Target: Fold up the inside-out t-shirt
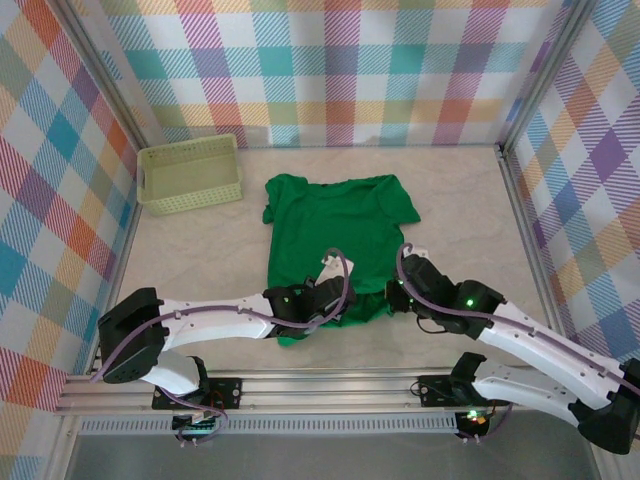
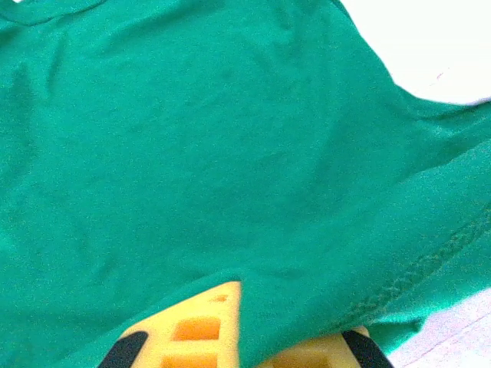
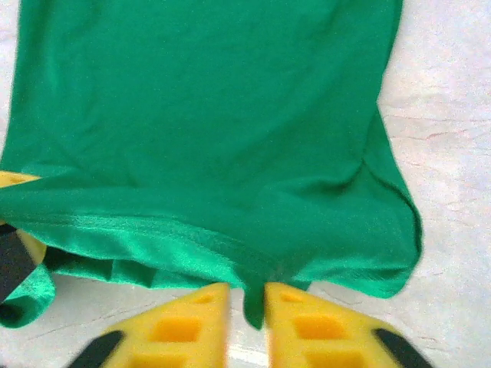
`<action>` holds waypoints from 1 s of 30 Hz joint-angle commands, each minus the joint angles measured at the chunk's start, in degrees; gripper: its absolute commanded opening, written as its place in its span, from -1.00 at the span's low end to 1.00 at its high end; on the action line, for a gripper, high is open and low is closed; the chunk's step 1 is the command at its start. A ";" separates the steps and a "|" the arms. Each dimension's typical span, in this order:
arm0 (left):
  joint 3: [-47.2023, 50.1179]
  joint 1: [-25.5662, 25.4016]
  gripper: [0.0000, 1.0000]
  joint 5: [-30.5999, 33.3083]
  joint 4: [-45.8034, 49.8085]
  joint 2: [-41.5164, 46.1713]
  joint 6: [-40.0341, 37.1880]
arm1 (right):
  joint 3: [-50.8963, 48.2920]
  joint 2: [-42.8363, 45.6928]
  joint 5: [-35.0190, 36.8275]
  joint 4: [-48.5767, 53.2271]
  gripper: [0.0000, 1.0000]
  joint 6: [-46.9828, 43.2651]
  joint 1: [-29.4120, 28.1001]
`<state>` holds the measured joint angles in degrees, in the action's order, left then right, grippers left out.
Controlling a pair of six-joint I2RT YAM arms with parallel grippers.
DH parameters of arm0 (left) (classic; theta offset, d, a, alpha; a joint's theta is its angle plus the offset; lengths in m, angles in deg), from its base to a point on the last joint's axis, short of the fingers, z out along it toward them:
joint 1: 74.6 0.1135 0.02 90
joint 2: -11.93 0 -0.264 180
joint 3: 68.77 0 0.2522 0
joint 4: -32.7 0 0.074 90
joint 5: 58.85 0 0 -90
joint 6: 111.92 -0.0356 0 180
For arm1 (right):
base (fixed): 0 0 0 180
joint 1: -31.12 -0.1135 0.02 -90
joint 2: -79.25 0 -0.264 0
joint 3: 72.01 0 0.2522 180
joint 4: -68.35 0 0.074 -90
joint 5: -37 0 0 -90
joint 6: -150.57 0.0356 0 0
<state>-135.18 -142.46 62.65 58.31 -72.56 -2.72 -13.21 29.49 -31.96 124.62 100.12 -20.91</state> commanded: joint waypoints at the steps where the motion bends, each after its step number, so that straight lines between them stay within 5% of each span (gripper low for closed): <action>1: -2.21 1.48 -0.93 -2.92 -1.30 2.37 0.62 | -3.74 2.59 -3.61 -6.21 -0.34 -3.00 0.35; 5: -3.04 2.83 -0.97 -5.83 -1.90 3.22 0.49 | -11.08 6.49 -9.83 -15.89 0.06 -5.13 0.31; 8: -4.56 3.34 -0.99 -7.44 -1.51 2.78 0.08 | -17.11 8.88 -15.01 -25.05 0.10 -6.14 -0.55; 12: -6.48 3.85 -1.00 -7.99 -0.31 2.12 -0.39 | -22.32 11.28 -12.97 -34.01 0.27 -8.34 -6.01; 19: -8.02 4.97 -1.00 -9.31 0.25 2.88 -0.89 | -27.98 7.66 -10.68 -46.31 0.30 -12.30 -12.10; 30: -10.78 5.45 -0.99 -10.68 2.11 4.02 -1.85 | -29.27 -10.93 -11.55 -64.37 0.33 -17.36 -13.67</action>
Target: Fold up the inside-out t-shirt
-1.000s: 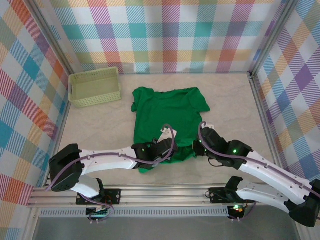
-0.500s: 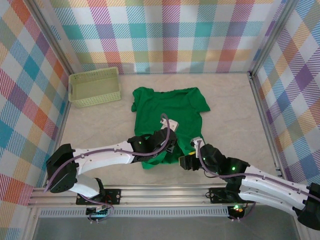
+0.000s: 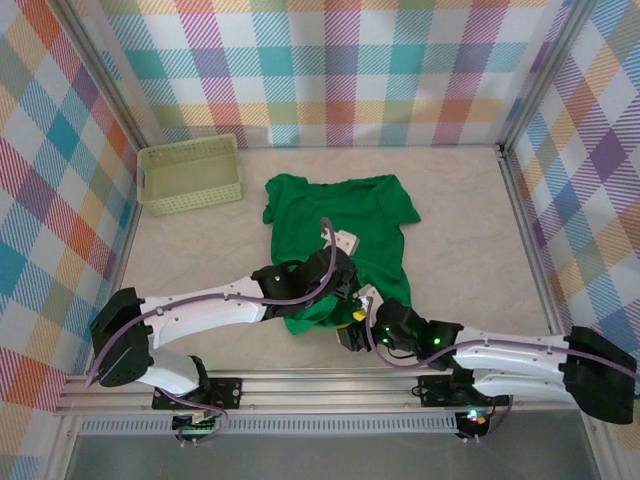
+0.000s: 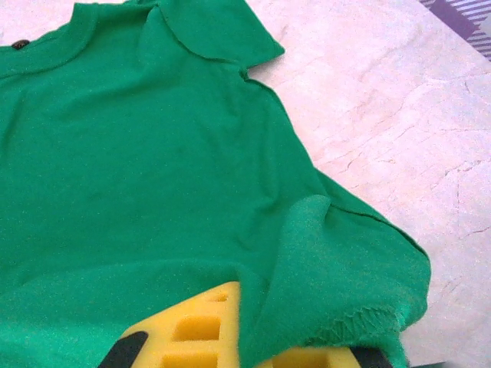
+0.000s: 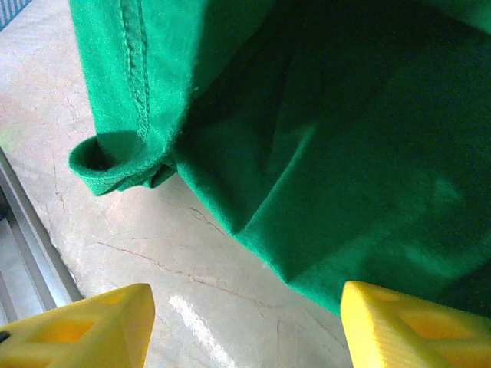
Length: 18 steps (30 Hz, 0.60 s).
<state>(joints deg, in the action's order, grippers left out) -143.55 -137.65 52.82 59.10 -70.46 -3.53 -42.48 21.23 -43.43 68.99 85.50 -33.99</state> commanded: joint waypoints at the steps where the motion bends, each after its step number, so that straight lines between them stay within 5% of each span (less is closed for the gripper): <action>1: -2.57 0.65 -1.00 -0.93 1.48 1.92 -1.16 | 0.12 -3.67 -0.07 -9.59 0.33 -2.94 -0.65; 5: -3.35 0.73 -1.00 -1.89 2.07 2.36 -1.45 | 1.38 -9.18 2.70 -11.70 0.35 -3.57 -0.82; 11: -3.71 0.73 -0.99 -3.77 2.58 4.23 -1.60 | 1.86 -15.33 16.56 -14.92 0.41 -2.81 -0.66; 18: -8.03 0.73 -0.99 -4.54 7.96 3.86 -2.96 | 4.55 -21.36 18.01 -19.96 0.48 -5.05 2.69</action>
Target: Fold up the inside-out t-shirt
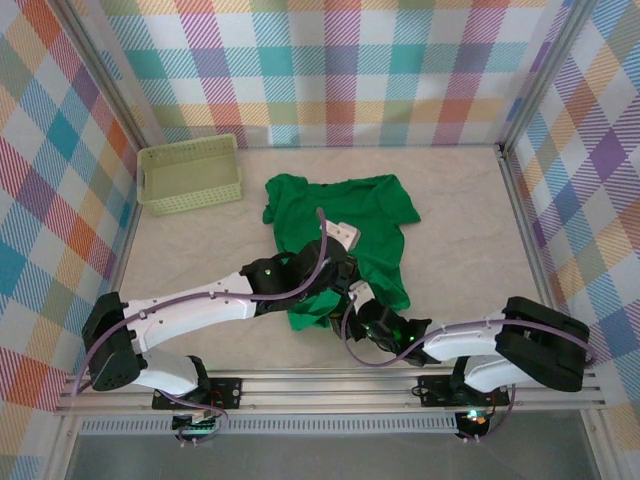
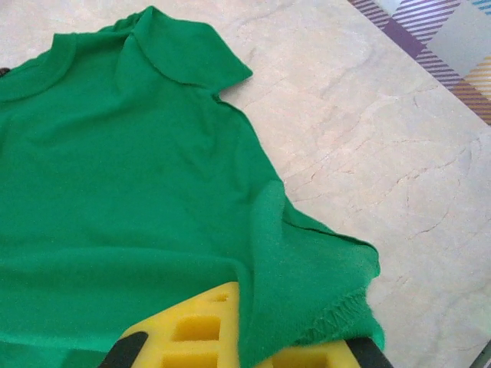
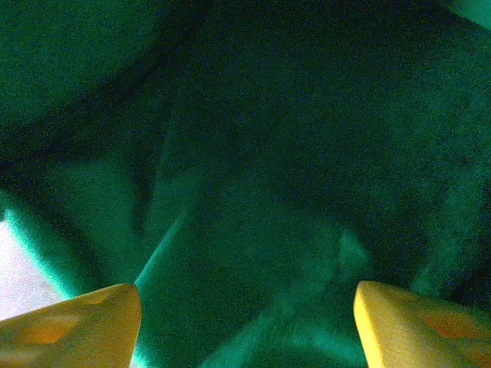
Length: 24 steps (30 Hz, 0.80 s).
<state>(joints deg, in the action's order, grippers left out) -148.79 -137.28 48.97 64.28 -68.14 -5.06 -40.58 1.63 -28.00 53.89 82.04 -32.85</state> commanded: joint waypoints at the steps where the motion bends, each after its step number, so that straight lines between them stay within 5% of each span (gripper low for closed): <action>1: -3.27 0.36 -0.99 -0.52 3.07 1.57 -1.61 | 3.47 -2.64 2.53 -4.97 0.48 -2.25 1.80; 24: -19.86 0.45 -0.95 2.68 10.01 1.00 -6.71 | 23.74 -21.53 -6.60 -0.23 0.52 2.66 19.67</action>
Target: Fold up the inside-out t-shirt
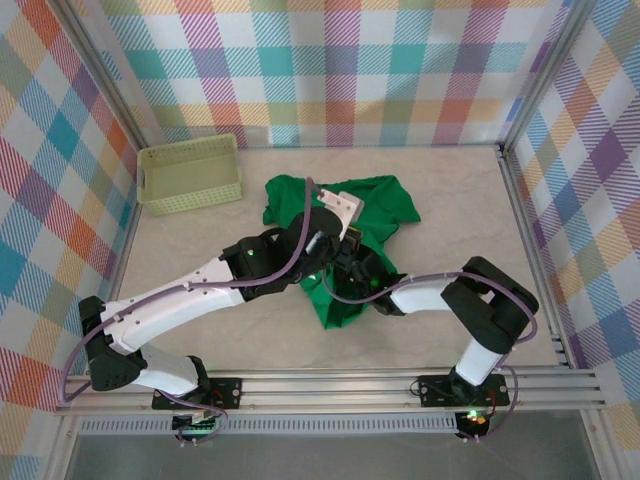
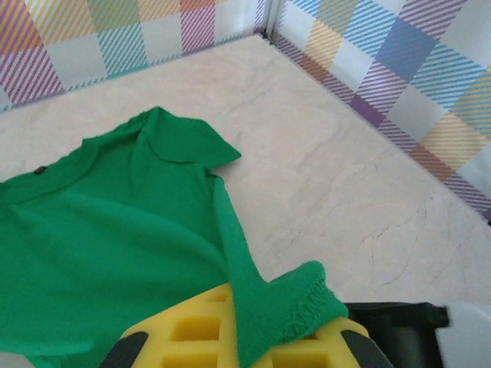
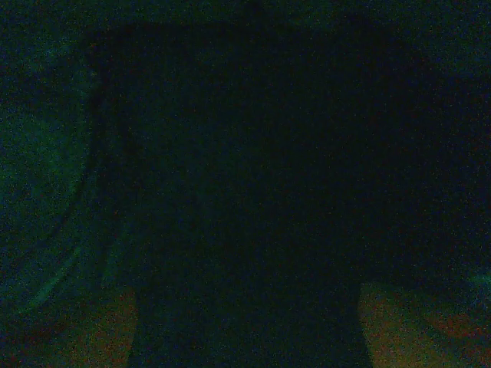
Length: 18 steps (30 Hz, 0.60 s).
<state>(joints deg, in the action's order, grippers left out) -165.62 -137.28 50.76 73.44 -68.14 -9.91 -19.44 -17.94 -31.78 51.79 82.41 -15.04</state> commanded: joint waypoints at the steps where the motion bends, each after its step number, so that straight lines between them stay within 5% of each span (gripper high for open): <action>1: -3.49 0.47 -0.94 0.86 0.86 1.05 -2.12 | 3.63 -2.67 -2.93 2.76 0.53 2.69 2.47; 18: -2.24 3.48 -0.91 2.93 1.43 6.63 -3.75 | 11.80 -9.57 -12.27 10.60 0.55 12.38 8.96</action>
<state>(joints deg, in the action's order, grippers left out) -168.53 -134.48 53.25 76.39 -65.22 -13.02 -10.09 -25.76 -41.60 59.22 90.59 -7.73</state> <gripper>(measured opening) 0.073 0.771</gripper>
